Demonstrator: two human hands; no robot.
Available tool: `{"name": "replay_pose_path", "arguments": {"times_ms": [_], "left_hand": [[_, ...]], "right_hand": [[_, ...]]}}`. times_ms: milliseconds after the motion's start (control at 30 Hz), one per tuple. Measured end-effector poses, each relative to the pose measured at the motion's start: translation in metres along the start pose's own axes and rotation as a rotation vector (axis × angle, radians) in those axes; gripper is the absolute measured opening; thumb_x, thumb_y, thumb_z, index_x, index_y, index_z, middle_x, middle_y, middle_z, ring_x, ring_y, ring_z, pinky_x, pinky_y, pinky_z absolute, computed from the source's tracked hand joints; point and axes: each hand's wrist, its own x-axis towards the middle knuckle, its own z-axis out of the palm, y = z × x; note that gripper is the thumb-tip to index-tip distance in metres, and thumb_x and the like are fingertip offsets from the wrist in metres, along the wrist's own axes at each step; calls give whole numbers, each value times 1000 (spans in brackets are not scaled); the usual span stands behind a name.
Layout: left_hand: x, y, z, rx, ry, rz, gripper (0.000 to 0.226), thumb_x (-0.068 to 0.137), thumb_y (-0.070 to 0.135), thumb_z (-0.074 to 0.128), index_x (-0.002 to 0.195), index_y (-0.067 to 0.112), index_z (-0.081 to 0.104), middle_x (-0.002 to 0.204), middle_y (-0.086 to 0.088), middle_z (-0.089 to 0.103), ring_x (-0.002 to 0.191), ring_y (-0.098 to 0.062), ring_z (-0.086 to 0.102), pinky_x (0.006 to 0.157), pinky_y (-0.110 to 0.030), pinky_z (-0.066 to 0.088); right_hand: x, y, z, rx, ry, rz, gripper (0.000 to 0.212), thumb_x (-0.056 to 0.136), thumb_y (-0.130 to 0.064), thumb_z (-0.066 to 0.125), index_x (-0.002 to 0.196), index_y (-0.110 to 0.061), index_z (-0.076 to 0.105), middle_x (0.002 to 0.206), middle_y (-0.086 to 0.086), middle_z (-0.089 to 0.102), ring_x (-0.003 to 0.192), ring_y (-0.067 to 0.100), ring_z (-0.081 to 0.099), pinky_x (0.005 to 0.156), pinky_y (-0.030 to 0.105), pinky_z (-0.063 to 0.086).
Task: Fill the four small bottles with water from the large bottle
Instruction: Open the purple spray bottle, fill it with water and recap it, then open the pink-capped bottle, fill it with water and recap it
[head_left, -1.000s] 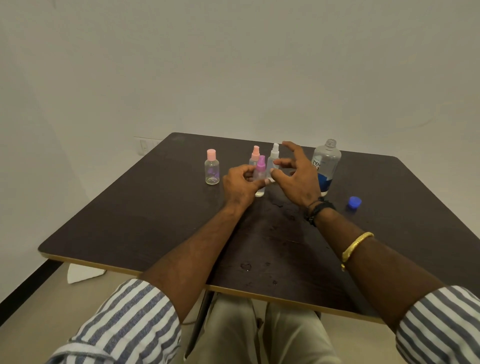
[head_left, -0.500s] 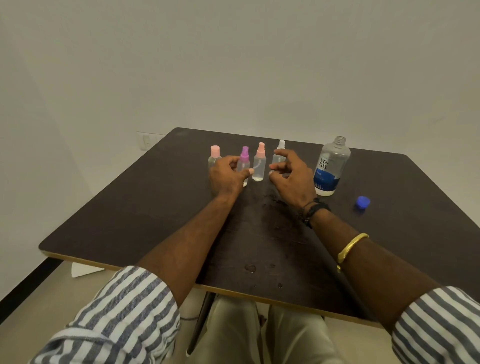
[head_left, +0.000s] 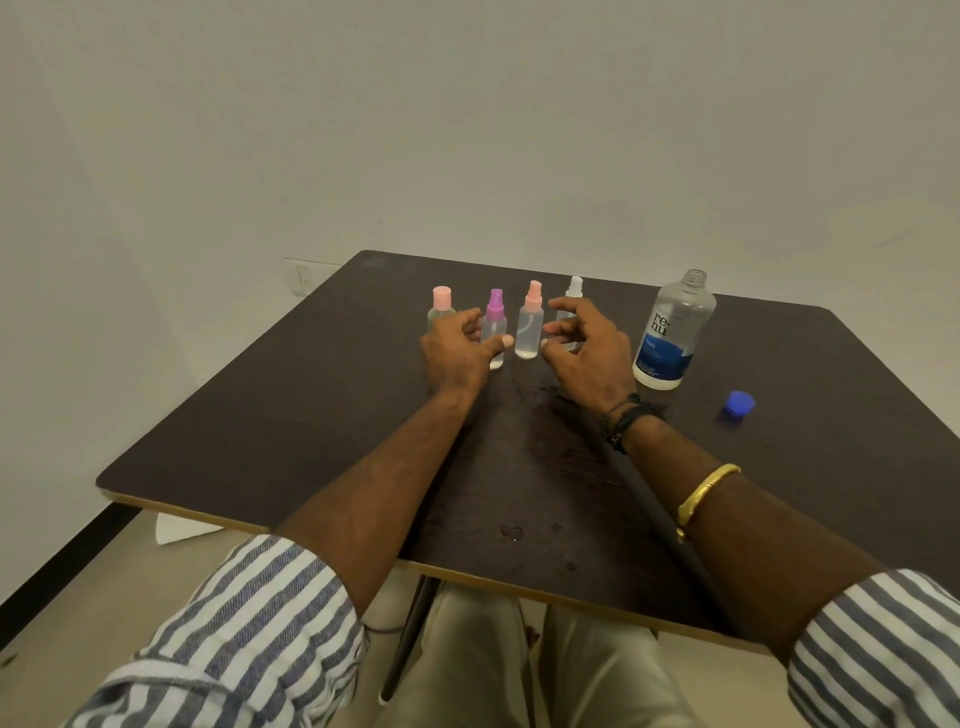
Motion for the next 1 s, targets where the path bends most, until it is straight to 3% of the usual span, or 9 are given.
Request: {"name": "replay_pose_path", "arguments": {"times_ms": [100,300,467,600,767,867,1000], "left_hand": [[-6,1,-8,-41,7,-15,65,71,20,92,128,2,67,120,-12,73,107,-19,72,94,-30,59],[-12,-7,-31,-46,105,1,44,74,20,90,115,10,74,103,-3,77,89,-6,72,85,-22,60],[-2,-14,-47,-10,183,-11,31,74,22,90,97,16,71,87,8,71,81,-5,70,78,-31,63],[9,-23,-48,60,167,-54,51,72,29,92,111,15,62,105,1,66,93,-14,65,84,-32,59],[16,-33,-44,86,-3,-126,86,74,27,90,146,8,47,143,-12,57,130,-25,56,107,-36,49],[19,-33,-40,64,-32,-135,88,77,23,88,150,6,43,148,-14,55,135,-28,54,111,-39,46],[24,-31,-35,31,-12,-119,73,78,21,87,141,6,53,137,-13,64,124,-26,62,105,-38,52]], "right_hand": [[1,-6,4,-31,82,-33,33,88,-10,69,120,-13,64,97,-1,67,84,9,61,73,6,45],[1,-19,23,-8,143,-106,20,85,-7,66,104,-12,69,83,3,65,74,15,61,71,25,56],[3,-29,42,6,98,-130,16,88,-7,65,102,-12,71,79,-3,65,70,6,60,68,14,53],[5,-31,57,16,56,-124,14,89,-10,66,101,-13,73,78,-10,65,68,-3,59,69,9,50],[4,-31,66,27,24,-116,14,89,-12,67,101,-12,74,80,-12,66,69,-5,60,71,5,49],[3,-28,67,32,16,-112,14,88,-12,67,100,-13,74,78,-12,66,68,-3,61,70,7,50],[2,-22,65,30,25,-114,12,88,-12,68,98,-17,74,76,-12,65,69,5,62,70,9,51]]}}
